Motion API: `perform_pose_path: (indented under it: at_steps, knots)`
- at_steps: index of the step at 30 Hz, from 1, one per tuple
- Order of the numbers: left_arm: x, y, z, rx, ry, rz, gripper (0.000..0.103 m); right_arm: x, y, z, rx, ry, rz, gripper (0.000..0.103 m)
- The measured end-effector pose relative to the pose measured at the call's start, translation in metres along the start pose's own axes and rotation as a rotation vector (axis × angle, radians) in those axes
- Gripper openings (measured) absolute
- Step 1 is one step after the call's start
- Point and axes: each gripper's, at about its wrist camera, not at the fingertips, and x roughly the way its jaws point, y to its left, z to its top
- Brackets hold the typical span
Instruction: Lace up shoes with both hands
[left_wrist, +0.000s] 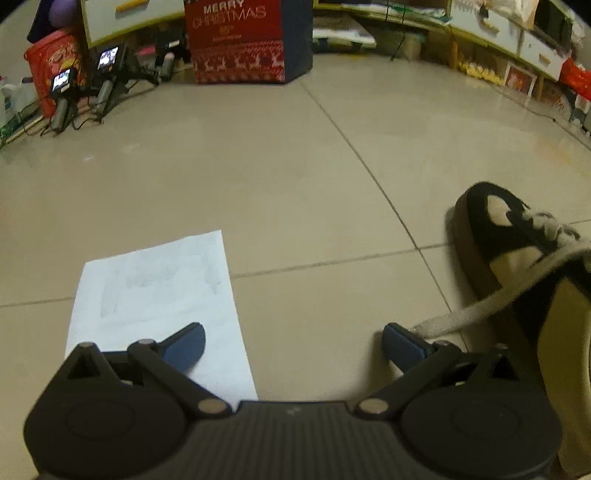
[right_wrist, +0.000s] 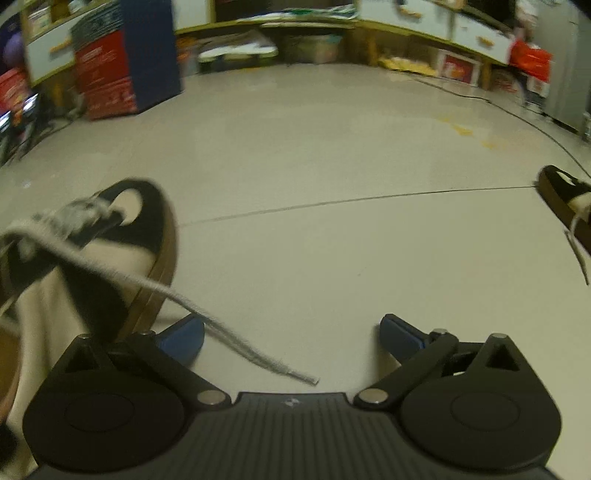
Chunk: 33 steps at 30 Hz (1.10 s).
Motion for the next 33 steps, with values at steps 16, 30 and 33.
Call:
perform_pose_path:
  at_steps: [16,30,33]
  knots:
    - [0.006,-0.003,-0.016,-0.031,-0.188,0.031,0.103,0.003,-0.009,-0.007,0.002,-0.114,0.001,0.103]
    - [0.007,-0.002,-0.014,-0.035,-0.186,0.027,0.103,0.004,-0.01,-0.005,0.009,-0.115,-0.006,0.103]
    - [0.007,-0.001,-0.014,-0.036,-0.185,0.026,0.103,0.004,-0.009,-0.005,0.012,-0.115,-0.01,0.103]
